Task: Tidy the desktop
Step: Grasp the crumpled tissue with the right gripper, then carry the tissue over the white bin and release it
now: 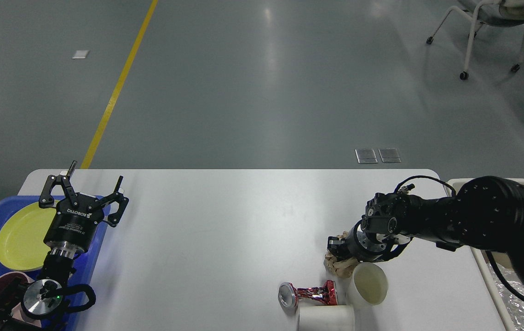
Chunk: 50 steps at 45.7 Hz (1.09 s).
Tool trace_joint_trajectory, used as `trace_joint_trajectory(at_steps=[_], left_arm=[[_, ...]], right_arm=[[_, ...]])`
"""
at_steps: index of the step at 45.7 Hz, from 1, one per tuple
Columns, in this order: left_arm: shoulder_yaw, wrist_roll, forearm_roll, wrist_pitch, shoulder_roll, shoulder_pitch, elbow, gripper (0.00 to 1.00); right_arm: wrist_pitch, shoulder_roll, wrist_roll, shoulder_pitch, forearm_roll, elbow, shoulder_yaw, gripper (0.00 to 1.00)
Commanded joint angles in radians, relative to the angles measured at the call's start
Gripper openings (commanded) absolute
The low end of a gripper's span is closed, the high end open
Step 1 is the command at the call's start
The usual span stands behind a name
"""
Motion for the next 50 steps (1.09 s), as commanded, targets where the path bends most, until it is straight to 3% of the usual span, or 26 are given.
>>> trace_joint_trajectory(at_steps=[1,15,26,43,50], left_arm=[[-0.001,0.0,0.0,0.0,0.0,0.0,0.0,0.96],[0.0,0.0,0.0,0.0,0.0,0.0,0.0,0.96],[0.0,0.0,0.0,0.0,0.0,0.0,0.0,0.96],[0.0,0.0,0.0,0.0,0.0,0.0,0.0,0.96],[0.0,0.0,0.0,0.0,0.0,0.0,0.0,0.96]], right_arm=[[-0.027,-0.012,0.0,0.014,0.003,0.022,0.0,0.0],[-0.03,-0.022,-0.002,0.072,0.009,0.049,0.001,0.0],[-0.005,-0.151,0.0,0.356,0.011,0.387,-0.017,0.0],[0.289,-0.266,0.001,0.939,0.012,0.74,-0.166,0.0],[0.314,-0.323,0.0,1.103,0.025,0.855,-0.172,0.0]])
